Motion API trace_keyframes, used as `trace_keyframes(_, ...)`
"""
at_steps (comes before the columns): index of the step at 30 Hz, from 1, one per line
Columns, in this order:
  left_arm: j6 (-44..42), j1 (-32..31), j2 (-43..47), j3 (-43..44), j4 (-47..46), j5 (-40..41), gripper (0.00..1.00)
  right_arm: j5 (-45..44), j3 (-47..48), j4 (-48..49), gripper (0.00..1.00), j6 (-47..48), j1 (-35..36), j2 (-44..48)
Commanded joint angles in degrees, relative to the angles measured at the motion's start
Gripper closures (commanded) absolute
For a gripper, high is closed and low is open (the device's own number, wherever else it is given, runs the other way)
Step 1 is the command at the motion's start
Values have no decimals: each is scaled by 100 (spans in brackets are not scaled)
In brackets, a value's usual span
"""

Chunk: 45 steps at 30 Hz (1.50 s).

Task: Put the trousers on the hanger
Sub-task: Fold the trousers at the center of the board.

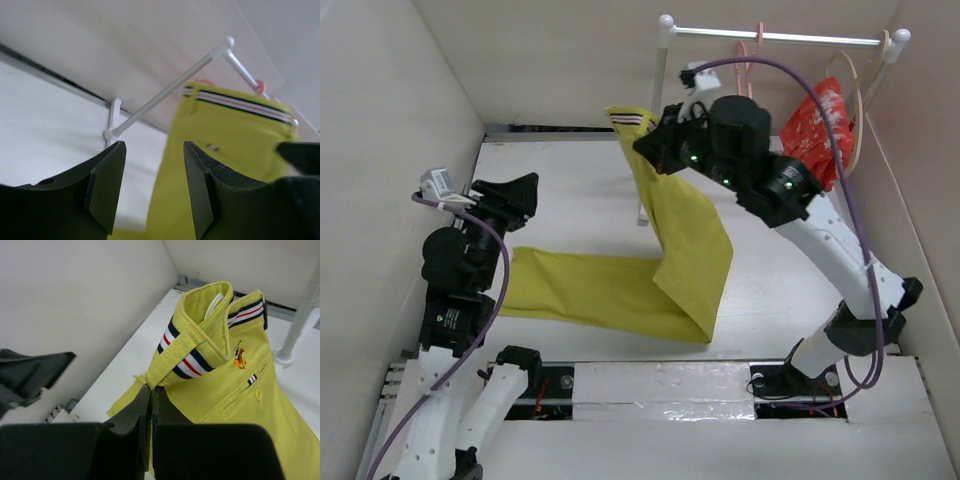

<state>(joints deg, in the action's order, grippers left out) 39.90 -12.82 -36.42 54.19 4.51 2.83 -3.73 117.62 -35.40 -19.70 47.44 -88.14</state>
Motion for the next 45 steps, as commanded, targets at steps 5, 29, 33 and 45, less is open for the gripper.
trace_keyframes(5,-377,183,153,1329,1104,-644,54,-541,446,1702,100,45,1328,-1362)
trace_keyframes(29,-370,131,-30,-1462,-394,-1995,53,-1323,-6490,3743,100,-1375,1436,1208)
trace_keyframes(33,-211,-484,-601,-2097,-1266,-1944,55,-1376,-8217,3558,77,-1957,566,2536)
trace_keyframes(45,448,-4605,-2386,-2466,-2085,1158,58,53,-9776,4161,35,-2109,-1490,3052)
